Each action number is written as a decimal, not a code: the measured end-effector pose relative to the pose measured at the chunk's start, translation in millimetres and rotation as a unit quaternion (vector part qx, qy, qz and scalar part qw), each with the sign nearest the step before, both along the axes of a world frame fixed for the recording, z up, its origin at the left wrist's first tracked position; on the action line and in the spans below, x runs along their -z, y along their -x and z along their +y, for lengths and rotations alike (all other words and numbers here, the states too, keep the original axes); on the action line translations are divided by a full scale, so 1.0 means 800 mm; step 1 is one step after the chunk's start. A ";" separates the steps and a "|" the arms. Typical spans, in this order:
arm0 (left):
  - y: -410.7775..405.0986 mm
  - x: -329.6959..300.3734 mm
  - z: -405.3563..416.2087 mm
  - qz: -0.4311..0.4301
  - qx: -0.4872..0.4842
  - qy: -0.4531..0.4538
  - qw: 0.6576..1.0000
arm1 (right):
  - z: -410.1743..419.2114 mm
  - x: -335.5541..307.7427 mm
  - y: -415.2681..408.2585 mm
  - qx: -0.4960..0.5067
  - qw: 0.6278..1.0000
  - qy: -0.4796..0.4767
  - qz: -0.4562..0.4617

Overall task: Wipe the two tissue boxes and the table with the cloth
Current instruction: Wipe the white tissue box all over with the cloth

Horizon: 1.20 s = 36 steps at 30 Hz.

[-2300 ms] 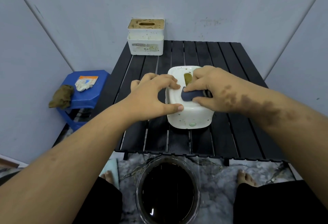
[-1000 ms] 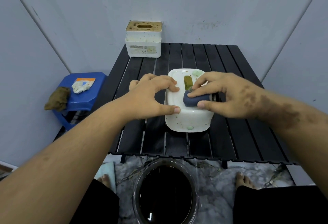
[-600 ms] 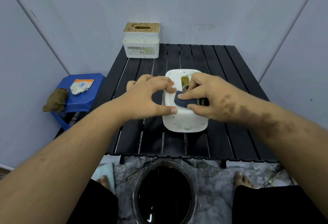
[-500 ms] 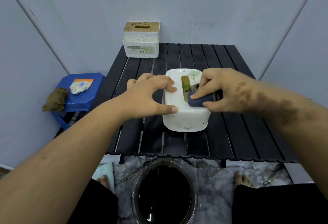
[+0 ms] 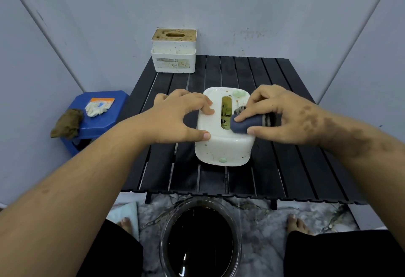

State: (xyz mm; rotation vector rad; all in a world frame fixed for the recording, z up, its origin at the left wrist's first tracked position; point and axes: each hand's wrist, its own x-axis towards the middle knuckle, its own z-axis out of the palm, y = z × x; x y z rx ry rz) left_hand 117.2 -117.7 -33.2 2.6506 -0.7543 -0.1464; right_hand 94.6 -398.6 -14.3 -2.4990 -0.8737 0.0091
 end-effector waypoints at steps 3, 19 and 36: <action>0.007 0.007 -0.016 -0.027 -0.026 0.014 0.999 | -0.001 0.004 -0.008 0.023 1.000 0.006 0.004; -0.006 -0.015 0.007 0.049 -0.002 -0.044 0.998 | 0.016 -0.004 -0.006 0.045 0.999 -0.026 -0.013; -0.001 -0.018 0.011 0.067 -0.008 -0.038 0.997 | 0.028 0.019 -0.006 -0.027 0.996 -0.004 -0.087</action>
